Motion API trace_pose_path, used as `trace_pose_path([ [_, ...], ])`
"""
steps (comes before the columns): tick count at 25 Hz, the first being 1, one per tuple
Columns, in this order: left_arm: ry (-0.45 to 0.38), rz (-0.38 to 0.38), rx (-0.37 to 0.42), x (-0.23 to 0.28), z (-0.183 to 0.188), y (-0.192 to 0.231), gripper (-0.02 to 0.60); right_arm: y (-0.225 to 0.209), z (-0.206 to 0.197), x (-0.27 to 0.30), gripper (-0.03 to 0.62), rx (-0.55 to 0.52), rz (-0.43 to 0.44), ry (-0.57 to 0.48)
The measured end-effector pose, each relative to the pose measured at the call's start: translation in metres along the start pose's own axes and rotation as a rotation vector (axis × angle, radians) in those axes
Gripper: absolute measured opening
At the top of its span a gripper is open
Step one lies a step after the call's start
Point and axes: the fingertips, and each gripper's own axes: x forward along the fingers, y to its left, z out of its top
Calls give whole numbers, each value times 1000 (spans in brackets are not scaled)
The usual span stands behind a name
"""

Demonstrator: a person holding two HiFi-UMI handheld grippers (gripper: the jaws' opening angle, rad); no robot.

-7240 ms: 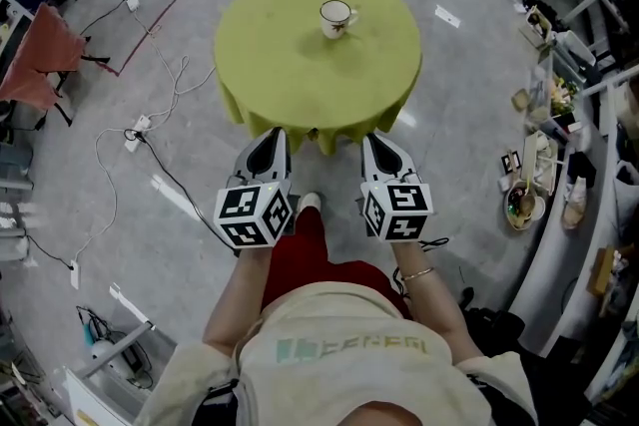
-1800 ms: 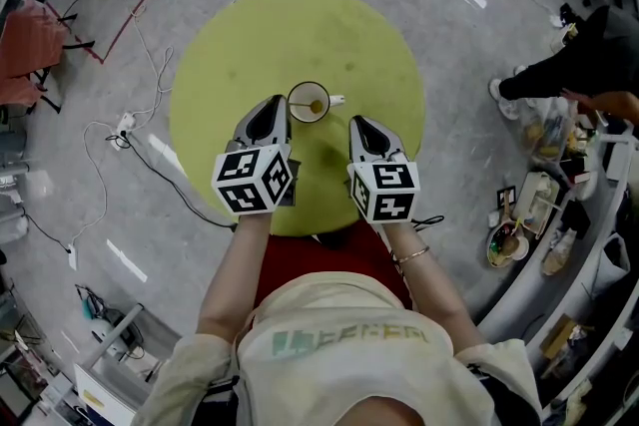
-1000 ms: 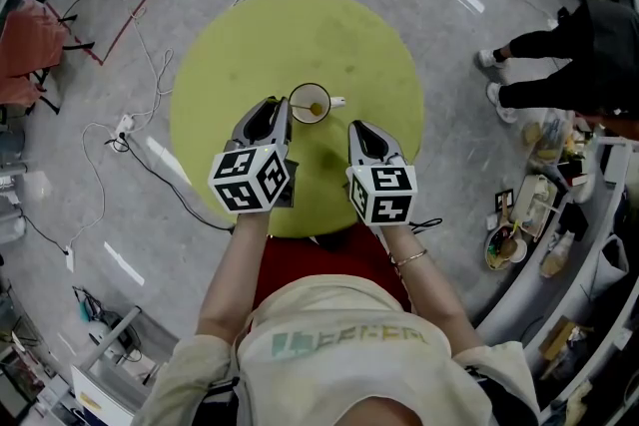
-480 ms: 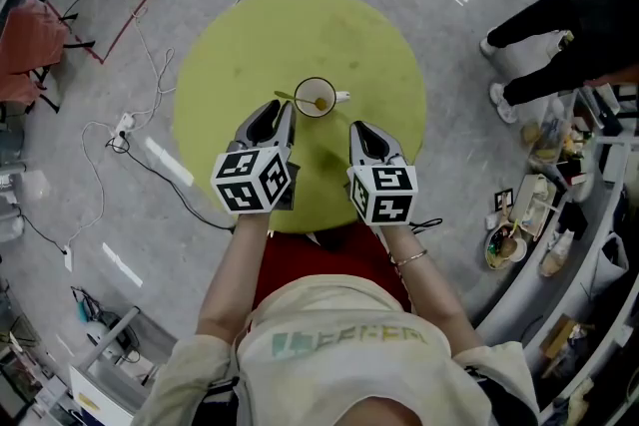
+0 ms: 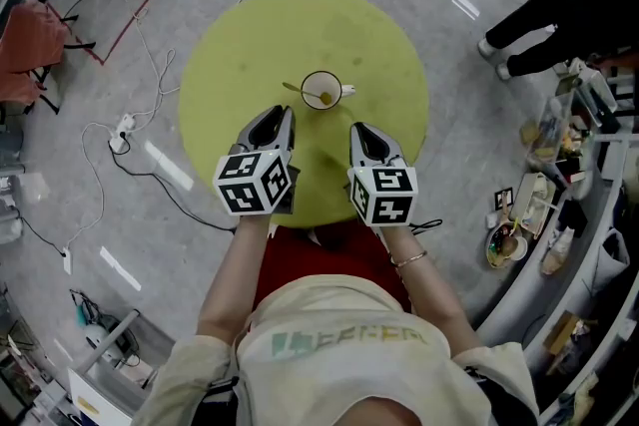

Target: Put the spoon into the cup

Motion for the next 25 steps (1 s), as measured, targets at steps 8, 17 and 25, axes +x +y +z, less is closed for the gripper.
trace_pose_path([
  [8, 8, 0, 36, -19, -8, 7, 44, 14, -7, -10, 37, -2, -17, -12],
  [17, 16, 13, 90, -48, -16, 17, 34, 35, -13, -27, 37, -1, -34, -32],
  [25, 5, 12, 129, -81, -24, 19, 25, 54, -22, -50, 37, -13, -50, -58],
])
